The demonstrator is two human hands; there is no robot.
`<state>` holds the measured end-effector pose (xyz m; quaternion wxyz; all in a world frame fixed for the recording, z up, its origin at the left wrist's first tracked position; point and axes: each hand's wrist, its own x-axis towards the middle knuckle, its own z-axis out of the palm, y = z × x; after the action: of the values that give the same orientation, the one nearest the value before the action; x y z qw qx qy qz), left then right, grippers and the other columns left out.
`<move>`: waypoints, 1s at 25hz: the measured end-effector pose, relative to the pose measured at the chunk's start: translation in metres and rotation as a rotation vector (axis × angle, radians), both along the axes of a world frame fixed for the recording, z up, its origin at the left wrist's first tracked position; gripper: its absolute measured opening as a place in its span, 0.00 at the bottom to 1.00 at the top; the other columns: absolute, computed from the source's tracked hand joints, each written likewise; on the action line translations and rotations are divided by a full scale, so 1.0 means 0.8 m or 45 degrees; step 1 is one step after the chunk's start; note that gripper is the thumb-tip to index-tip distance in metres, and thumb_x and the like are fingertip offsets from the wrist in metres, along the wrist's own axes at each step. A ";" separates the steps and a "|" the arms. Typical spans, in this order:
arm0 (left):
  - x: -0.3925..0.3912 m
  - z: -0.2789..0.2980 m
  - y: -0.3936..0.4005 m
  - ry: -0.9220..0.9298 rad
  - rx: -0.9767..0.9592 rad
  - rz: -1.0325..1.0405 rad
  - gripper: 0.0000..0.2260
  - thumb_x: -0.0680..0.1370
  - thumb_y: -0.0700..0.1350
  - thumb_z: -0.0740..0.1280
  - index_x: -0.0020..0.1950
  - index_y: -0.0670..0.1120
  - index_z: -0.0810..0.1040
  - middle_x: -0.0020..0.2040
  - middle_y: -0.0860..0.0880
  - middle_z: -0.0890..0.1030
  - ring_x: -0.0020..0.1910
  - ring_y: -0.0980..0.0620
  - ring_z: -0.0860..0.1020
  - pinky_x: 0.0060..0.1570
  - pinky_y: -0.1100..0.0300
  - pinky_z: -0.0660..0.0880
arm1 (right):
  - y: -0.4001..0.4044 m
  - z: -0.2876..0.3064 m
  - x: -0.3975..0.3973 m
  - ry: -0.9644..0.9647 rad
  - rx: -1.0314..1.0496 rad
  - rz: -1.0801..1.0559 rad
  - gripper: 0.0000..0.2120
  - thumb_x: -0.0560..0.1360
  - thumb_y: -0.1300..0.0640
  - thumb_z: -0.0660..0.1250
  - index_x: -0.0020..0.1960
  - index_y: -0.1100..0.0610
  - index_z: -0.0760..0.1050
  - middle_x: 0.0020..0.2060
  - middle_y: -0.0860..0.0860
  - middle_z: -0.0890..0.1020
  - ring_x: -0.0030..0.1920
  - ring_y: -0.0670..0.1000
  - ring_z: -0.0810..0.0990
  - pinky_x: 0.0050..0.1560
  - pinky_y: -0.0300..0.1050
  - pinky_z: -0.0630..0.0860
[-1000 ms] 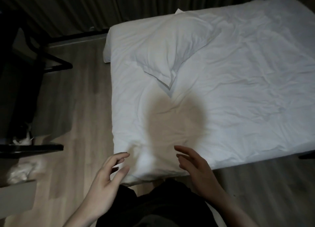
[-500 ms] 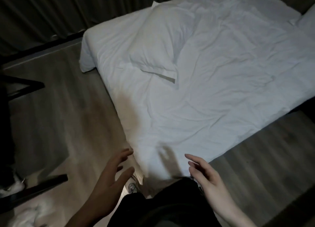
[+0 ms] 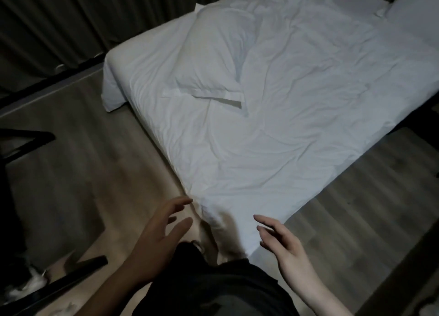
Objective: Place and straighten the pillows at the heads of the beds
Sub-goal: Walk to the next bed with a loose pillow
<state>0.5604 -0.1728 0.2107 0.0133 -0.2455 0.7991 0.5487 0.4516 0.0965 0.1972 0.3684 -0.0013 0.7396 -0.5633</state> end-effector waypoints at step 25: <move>-0.090 -0.039 -0.498 -0.059 0.180 -0.406 0.13 0.82 0.43 0.68 0.64 0.57 0.79 0.64 0.62 0.81 0.68 0.63 0.76 0.66 0.64 0.72 | -0.467 0.014 0.030 -0.071 0.038 -0.485 0.15 0.82 0.56 0.67 0.59 0.37 0.84 0.57 0.44 0.87 0.57 0.45 0.86 0.57 0.36 0.80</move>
<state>0.4885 -0.5712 0.1795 0.1357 -0.1268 0.7868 0.5886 0.4758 -0.2767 0.2082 0.2754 0.1596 0.7244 -0.6116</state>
